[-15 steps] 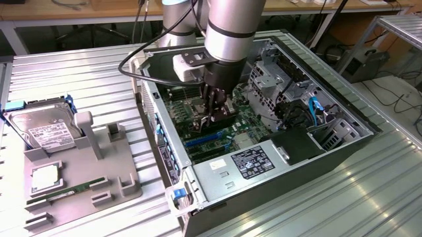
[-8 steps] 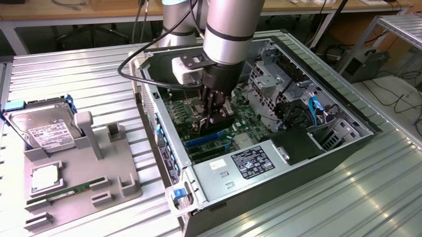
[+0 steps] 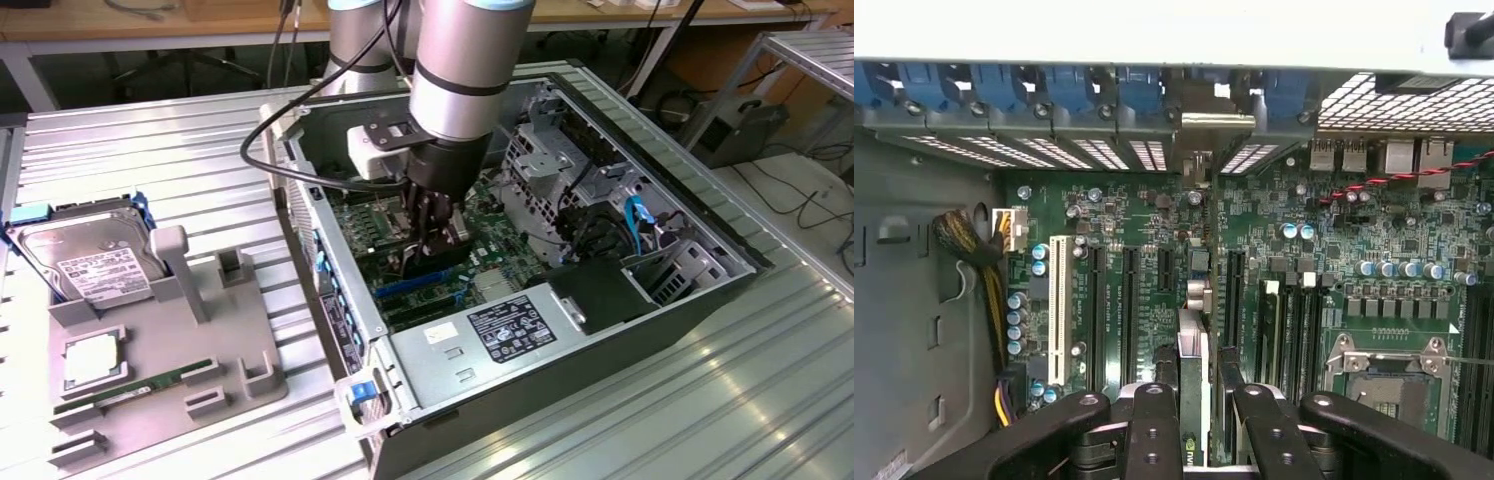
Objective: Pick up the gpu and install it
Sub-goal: 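Insert the gpu into the slot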
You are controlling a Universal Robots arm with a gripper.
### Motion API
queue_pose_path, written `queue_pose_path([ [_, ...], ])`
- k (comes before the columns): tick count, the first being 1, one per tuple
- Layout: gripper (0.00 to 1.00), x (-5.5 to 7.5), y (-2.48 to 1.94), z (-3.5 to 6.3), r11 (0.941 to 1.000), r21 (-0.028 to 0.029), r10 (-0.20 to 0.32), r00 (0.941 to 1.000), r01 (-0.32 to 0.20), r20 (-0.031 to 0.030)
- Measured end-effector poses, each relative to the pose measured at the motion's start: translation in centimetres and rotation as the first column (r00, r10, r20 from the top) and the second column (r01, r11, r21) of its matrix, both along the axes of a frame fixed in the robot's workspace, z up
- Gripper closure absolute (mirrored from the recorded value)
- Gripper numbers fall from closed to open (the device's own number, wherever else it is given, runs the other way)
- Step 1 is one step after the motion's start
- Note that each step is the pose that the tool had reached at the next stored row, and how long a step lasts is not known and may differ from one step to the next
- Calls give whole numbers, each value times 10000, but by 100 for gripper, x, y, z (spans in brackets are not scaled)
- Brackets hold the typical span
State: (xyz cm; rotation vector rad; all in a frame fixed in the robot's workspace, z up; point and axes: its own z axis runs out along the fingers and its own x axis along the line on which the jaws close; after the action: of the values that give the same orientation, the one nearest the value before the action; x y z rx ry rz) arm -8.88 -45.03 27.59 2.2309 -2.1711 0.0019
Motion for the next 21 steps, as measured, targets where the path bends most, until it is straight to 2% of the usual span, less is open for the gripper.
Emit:
queue_pose_path([
  [7,74,0,0,-39,9995,-1,-311,9995,311,-13],
  [14,74,1,2,-59,9995,1,-318,9995,318,-13],
  [21,74,0,27,-82,9995,0,-318,9995,318,-13],
])
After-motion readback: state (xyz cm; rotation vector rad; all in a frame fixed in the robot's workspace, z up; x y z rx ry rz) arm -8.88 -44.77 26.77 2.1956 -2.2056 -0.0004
